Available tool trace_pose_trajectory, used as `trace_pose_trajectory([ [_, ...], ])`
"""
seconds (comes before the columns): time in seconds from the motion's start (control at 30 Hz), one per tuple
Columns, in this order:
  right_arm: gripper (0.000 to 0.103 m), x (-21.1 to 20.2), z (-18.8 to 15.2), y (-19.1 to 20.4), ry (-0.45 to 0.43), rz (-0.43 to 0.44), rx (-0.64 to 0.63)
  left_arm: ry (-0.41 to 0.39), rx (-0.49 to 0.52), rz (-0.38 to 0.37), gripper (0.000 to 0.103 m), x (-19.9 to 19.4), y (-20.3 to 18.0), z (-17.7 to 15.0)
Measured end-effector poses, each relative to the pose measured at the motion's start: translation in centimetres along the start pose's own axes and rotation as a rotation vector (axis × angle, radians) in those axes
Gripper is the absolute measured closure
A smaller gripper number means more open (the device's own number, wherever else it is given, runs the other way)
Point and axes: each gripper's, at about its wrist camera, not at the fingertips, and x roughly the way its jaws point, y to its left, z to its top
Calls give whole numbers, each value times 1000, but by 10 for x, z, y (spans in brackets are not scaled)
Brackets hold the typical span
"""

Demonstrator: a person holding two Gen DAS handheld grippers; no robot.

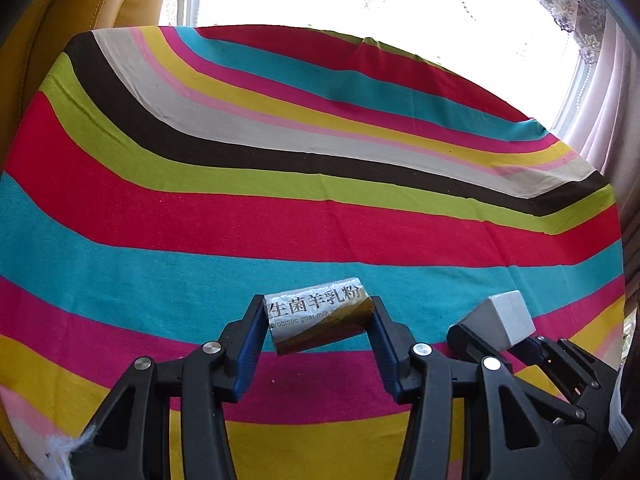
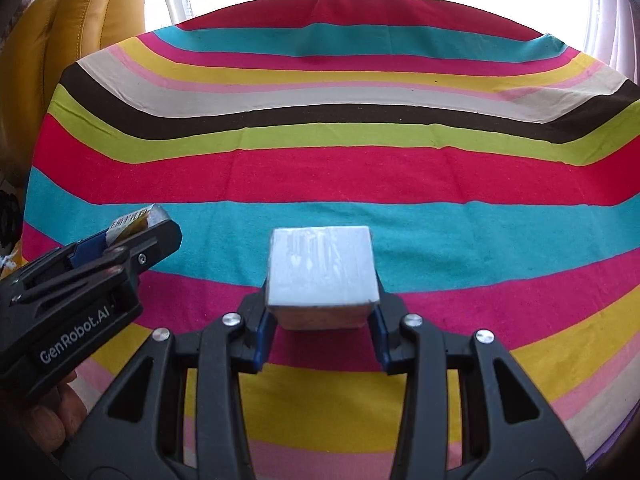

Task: Organize objects
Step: 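Carry the white cube box and milk powder box over the purple box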

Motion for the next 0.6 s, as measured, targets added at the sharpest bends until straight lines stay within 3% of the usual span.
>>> trace_pose_trajectory([
  [0.6,59,-79,-54,-48,-36,-101,113,20,133,-73,52,-57,-63,-56],
])
